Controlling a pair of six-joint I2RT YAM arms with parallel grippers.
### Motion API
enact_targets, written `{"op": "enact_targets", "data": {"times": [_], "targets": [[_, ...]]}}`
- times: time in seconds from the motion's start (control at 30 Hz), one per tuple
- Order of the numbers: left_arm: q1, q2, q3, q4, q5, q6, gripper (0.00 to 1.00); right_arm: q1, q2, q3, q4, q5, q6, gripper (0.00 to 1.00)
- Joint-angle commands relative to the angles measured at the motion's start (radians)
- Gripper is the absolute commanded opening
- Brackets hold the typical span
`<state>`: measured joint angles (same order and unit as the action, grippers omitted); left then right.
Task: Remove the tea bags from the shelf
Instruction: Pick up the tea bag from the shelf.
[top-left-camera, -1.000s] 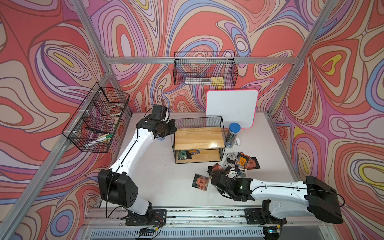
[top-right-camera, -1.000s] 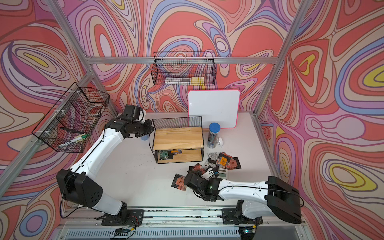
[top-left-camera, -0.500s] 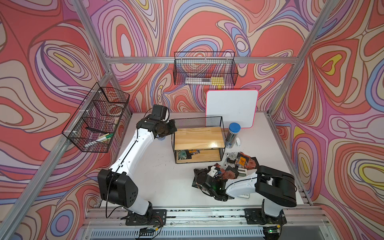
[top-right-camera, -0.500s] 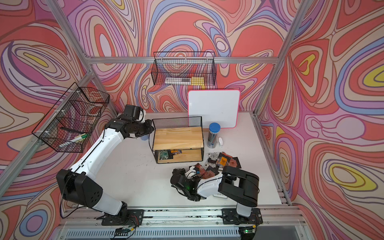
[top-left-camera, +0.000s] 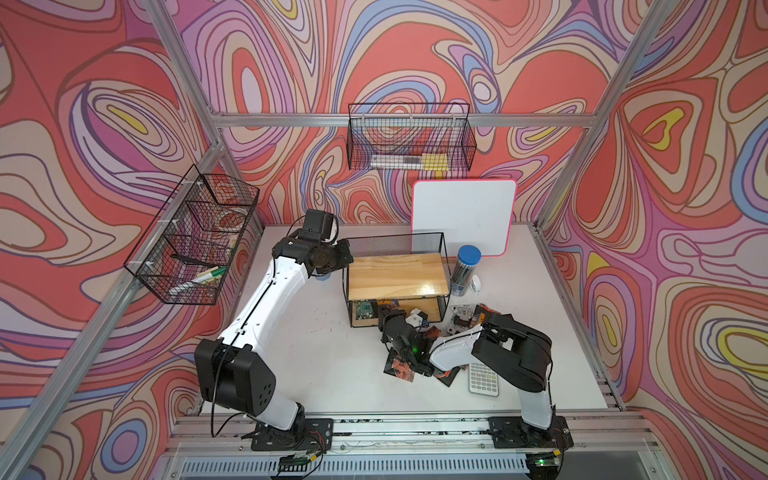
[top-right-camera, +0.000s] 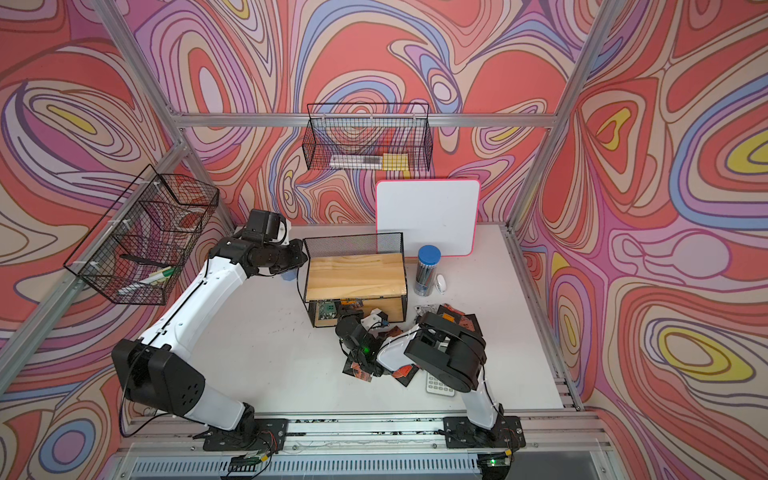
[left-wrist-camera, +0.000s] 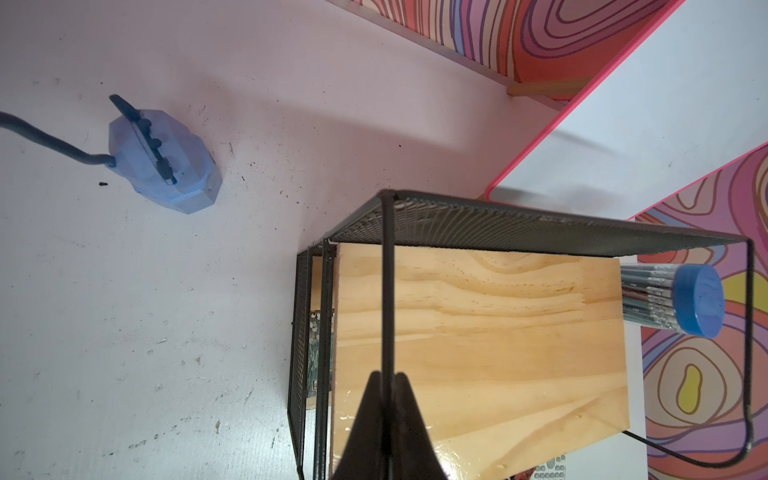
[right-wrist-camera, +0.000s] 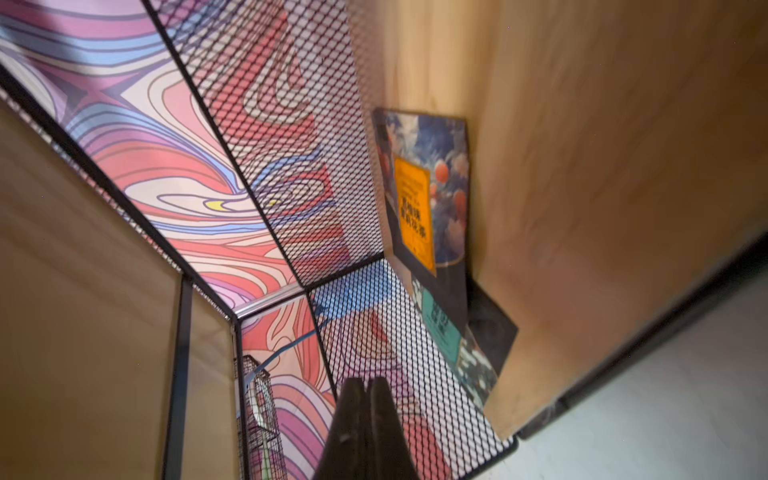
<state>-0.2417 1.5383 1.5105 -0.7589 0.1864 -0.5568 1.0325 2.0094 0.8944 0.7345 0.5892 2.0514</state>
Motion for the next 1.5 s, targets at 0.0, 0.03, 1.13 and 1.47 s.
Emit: {"op": "enact_targets", "data": {"times": [0.0, 0.03, 1.13, 1.47], "targets": [[0.012, -0.013, -0.036, -0.082, -0.061, 0.006, 0.0, -0.017, 0.037, 0.018, 0.025, 0.036, -0.005, 0.0], [0.012, -0.013, -0.036, -0.083, -0.06, 0.007, 0.0, -0.023, 0.044, 0.019, 0.032, 0.041, -0.003, 0.0], [0.012, -0.001, -0.01, -0.092, -0.062, 0.014, 0.0, -0.082, 0.083, 0.101, -0.406, 0.021, 0.218, 0.0], [0.012, 0.01, 0.0, -0.089, -0.064, 0.009, 0.0, -0.057, 0.0, 0.068, -0.52, 0.023, 0.263, 0.0]]}}
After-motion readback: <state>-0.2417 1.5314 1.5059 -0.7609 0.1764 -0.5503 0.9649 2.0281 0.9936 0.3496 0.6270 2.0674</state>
